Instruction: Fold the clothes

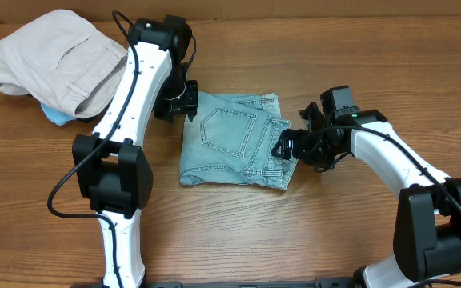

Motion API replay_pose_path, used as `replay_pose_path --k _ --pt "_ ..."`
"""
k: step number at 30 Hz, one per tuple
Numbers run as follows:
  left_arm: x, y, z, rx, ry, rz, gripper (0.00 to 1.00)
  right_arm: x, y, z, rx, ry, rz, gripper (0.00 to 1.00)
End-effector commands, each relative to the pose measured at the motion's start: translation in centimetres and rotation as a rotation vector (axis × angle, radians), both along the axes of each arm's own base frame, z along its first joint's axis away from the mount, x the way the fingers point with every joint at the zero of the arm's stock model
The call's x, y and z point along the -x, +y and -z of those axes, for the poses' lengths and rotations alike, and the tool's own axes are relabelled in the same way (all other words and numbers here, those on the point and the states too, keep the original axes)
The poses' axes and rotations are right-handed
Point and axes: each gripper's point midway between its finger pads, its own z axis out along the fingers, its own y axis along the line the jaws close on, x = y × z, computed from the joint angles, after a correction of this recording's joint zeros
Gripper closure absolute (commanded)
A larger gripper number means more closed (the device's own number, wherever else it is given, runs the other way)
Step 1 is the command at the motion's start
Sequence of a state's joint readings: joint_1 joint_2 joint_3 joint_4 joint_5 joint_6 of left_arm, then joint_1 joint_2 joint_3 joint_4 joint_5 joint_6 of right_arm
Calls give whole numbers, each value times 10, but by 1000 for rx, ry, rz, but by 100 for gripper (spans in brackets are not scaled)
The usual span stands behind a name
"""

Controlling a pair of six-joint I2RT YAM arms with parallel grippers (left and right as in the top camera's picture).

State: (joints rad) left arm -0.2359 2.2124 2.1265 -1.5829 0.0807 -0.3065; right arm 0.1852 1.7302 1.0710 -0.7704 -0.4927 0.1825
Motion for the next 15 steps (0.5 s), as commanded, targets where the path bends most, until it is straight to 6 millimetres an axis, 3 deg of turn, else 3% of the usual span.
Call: replay_pose_path --k 1,4,8,9,10,11,12,14,15 --pt "5 0 -3 -10 6 30 54 8 2 14 -3 28 -26 0" --pt "12 2 -4 -16 32 32 57 10 2 28 -2 70 -26 0" --pt "13 2 -4 -14 35 54 58 9 21 19 -127 41 -86 4" --pt "13 2 -4 -14 35 53 58 7 25 17 -150 32 -90 10" --pt "13 2 -4 -14 35 53 59 5 27 14 -170 23 -94 21" --pt "12 2 -4 -14 34 53 58 4 31 10 -196 16 -99 58" --pt "12 2 -4 -14 34 54 58 3 32 8 -205 14 -100 71" --pt "12 2 -4 -13 32 56 58 1 35 -2 -220 16 -103 86" --pt "11 2 -4 -15 29 57 57 -1 35 -9 -221 14 -104 89"
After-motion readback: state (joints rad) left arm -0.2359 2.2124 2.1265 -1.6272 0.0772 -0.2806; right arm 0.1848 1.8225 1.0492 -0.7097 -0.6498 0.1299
